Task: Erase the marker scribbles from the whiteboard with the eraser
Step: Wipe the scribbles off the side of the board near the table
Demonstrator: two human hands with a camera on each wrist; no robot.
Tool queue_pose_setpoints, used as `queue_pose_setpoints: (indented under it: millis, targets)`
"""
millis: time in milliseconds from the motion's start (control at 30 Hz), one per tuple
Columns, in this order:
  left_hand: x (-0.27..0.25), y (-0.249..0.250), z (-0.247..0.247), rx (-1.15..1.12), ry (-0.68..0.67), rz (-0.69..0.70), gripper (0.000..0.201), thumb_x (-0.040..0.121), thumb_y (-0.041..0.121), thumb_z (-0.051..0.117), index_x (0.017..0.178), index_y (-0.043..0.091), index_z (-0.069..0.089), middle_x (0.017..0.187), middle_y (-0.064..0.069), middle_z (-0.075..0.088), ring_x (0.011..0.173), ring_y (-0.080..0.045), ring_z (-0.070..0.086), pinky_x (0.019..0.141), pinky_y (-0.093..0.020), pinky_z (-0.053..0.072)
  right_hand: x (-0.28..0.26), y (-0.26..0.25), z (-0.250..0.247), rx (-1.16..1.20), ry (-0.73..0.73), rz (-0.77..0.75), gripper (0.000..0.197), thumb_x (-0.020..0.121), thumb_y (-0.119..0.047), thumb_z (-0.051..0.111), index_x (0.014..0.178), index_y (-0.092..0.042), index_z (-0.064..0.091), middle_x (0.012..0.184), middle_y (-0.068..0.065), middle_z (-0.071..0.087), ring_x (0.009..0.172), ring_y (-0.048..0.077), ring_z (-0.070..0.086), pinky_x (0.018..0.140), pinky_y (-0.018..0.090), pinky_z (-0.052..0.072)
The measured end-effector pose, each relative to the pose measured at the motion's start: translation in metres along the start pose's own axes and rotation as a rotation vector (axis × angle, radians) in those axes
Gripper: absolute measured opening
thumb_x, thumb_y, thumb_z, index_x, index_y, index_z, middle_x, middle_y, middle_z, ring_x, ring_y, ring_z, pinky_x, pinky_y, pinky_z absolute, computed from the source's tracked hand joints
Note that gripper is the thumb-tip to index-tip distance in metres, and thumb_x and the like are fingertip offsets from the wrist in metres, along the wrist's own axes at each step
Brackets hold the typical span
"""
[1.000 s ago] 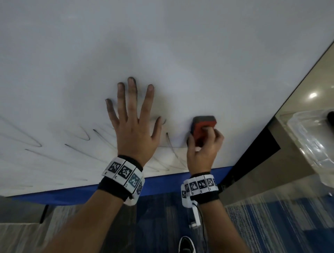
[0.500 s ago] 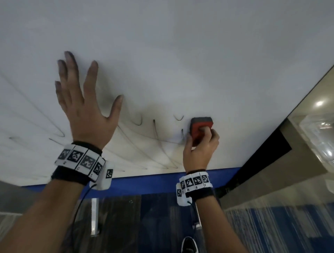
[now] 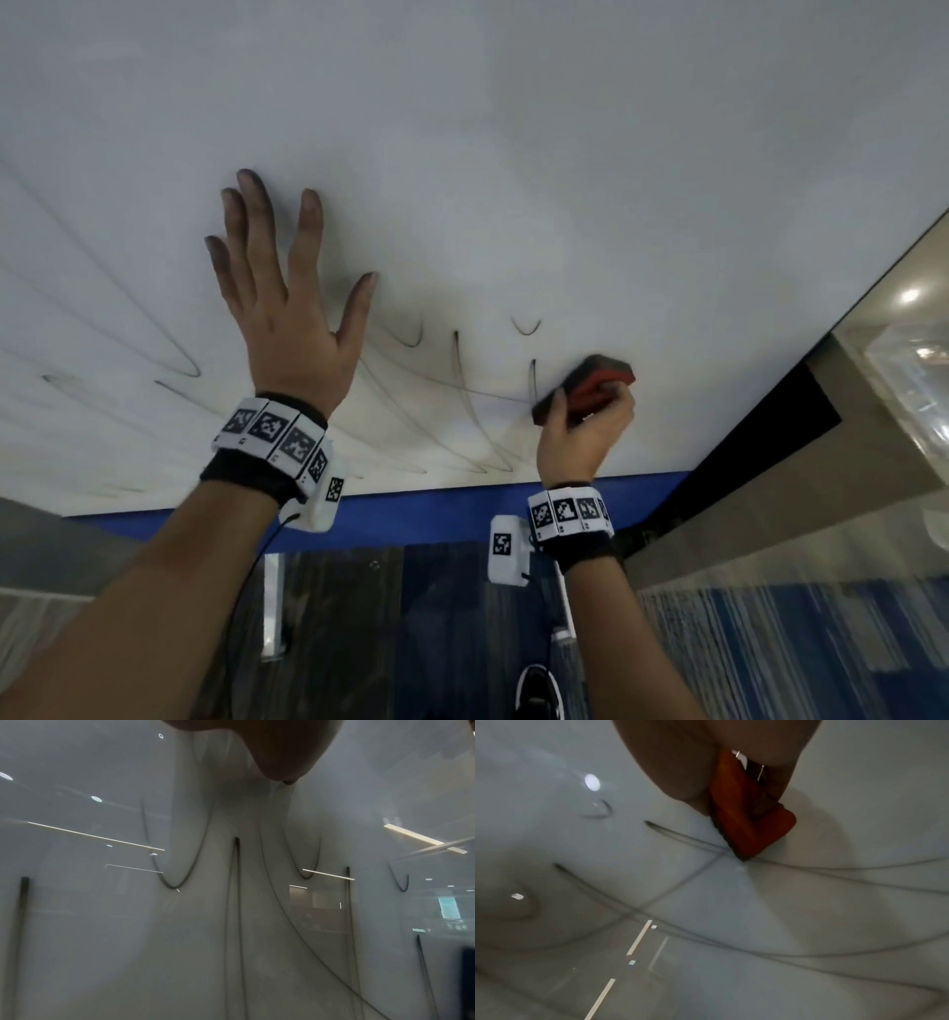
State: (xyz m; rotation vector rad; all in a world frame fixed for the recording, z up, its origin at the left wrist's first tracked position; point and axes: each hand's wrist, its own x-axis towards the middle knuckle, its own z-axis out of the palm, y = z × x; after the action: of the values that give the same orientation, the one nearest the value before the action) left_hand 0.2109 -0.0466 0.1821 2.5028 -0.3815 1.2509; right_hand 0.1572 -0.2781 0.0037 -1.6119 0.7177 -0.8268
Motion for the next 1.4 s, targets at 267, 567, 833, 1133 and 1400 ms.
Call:
queue_pose_setpoints:
  millis: [267,567,833,1133,1400]
  targets:
    - [-0.001,-0.011,-0.002,0.024,-0.056,0.051,0.065,0.103,0.040,0.059,0.156,0.015,0.032,0.163,-0.026,0.020,0.154,-0.042,0.016,0.124,-0.063,0.015,0.009,-0.033,-0.007,0.088,0.150,0.189,0.058,0.081,0.006,0.071,0.133,0.003,0.044,0.128,0.023,0.048,0.117,0.040,0.053,0.102,0.041,0.045]
    - [-0.005,-0.009,0.000,0.012,-0.054,0.038,0.062,0.105,0.039,0.055,0.157,0.014,0.031,0.163,-0.027,0.020,0.154,-0.042,0.017,0.123,-0.064,0.015,-0.027,-0.085,0.009,-0.346,-0.249,-0.642,0.034,0.086,-0.015,0.075,0.116,-0.022,0.059,0.120,0.019,0.051,0.102,0.030,0.047,0.076,0.029,0.041]
    - [-0.005,-0.014,-0.009,0.046,-0.133,0.075,0.063,0.105,0.039,0.055,0.158,0.015,0.030,0.165,-0.024,0.018,0.155,-0.039,0.014,0.124,-0.062,0.016,-0.021,-0.133,0.031,0.034,0.121,-0.317,0.046,0.081,-0.013,0.079,0.123,-0.006,0.060,0.116,0.019,0.049,0.102,0.028,0.048,0.083,0.022,0.039]
    - [-0.006,-0.011,-0.010,0.051,-0.131,0.061,0.064,0.105,0.034,0.056,0.159,0.018,0.027,0.167,-0.022,0.014,0.156,-0.037,0.011,0.125,-0.062,0.014,-0.044,-0.041,0.019,-0.305,-0.255,-0.512,0.037,0.081,-0.014,0.080,0.110,-0.024,0.058,0.120,0.017,0.051,0.103,0.033,0.050,0.071,0.047,0.058]
    - [-0.011,-0.003,-0.003,0.030,-0.091,0.038,0.057,0.108,0.025,0.049,0.159,0.014,0.027,0.166,-0.024,0.015,0.155,-0.039,0.011,0.124,-0.063,0.013,-0.058,-0.095,0.044,-0.220,-0.216,-0.566,0.039,0.082,-0.020,0.080,0.113,-0.025,0.057,0.120,0.016,0.053,0.101,0.030,0.049,0.069,0.029,0.043]
